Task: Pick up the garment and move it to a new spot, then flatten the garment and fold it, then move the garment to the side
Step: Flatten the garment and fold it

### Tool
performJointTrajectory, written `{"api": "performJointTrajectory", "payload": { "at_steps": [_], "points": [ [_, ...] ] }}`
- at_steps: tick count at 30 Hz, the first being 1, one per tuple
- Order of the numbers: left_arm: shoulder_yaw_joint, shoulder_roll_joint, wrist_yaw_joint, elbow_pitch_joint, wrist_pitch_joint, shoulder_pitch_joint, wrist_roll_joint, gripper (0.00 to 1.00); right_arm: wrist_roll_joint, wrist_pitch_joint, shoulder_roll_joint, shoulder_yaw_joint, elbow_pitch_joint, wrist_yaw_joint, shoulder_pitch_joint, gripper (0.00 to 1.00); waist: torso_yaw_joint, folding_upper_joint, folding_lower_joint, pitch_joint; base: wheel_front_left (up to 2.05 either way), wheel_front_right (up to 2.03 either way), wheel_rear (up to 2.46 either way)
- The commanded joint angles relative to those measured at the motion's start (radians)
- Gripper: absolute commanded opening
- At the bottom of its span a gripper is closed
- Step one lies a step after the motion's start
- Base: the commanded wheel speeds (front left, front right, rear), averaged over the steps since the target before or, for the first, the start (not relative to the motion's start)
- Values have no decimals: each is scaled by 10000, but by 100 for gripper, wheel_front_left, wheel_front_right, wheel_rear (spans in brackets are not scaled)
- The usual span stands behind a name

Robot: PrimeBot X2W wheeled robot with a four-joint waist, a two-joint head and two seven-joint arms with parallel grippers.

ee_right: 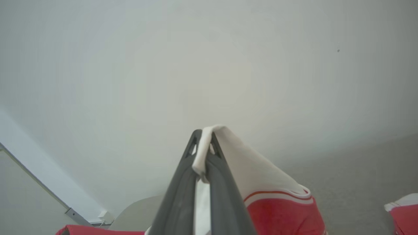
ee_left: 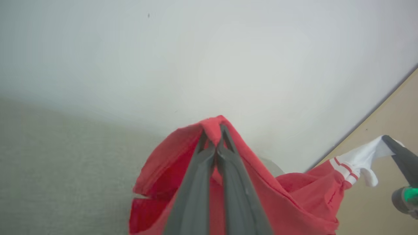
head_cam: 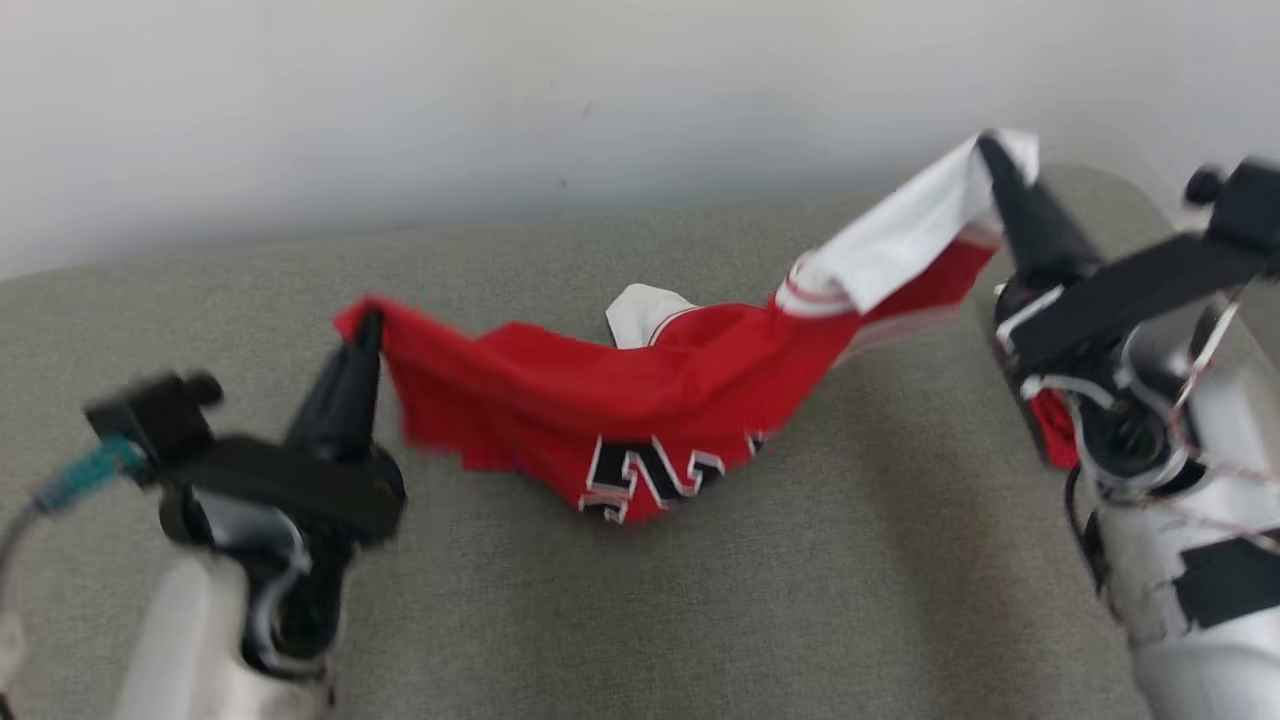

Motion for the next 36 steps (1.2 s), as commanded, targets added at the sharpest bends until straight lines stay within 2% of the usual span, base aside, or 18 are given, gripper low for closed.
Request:
{"api": "performJointTrajectory", "payload": {
  "at_steps": [1, 6, 9, 12, 17, 21, 28, 32, 36],
  "points": [
    [147, 92, -52, -271, 381, -434, -455, 0, 41, 213, -124, -58, -208, 4, -377, 0, -117, -2, -1, 144, 0, 0, 0],
    [359, 439, 106, -865, 1889, -1998, -1358, 0, -121, 871, -98, -363, -193, 4, -1793, 0, -285, -2, -1, 751, 0, 0, 0],
    [359, 717, 290, -1003, 2360, -3020, -1295, 0, -366, 1126, -9, -503, 205, 4, -2749, 0, -346, -2, -1, 1438, 0, 0, 0],
    [396, 1044, 439, -976, 2441, -4610, -944, 0, -922, 1038, 46, -612, 887, 4, -4179, 0, -437, -2, -1, 2750, 0, 0, 0],
    [560, 1403, 598, -529, 1832, -6963, -406, 0, -1831, -78, 300, -991, 1990, 4, -6390, 0, -621, -2, -1, 4497, 0, 0, 0],
    [777, 1323, 683, 99, 889, -8904, -164, 0, -2266, -1550, 601, -1635, 2716, 4, -8224, 0, -697, -2, -1, 5554, 0, 0, 0],
    [974, 1270, 578, 1046, -1190, -11543, 315, 0, -2245, -3353, 527, -2057, 3011, 4, -10933, 0, -582, -2, -1, 6520, 0, 0, 0],
    [1071, 1343, 452, 1353, -2119, -12507, 454, 0, -2081, -4230, 282, -1930, 2616, 4, -11682, 0, -565, -2, -1, 6882, 0, 0, 0],
    [1050, 1396, 295, 1651, -2401, -12592, 505, 0, -2251, -4431, 85, -1426, 2424, 4, -11674, 0, -525, -2, -1, 7238, 0, 0, 0]
  ]
}}
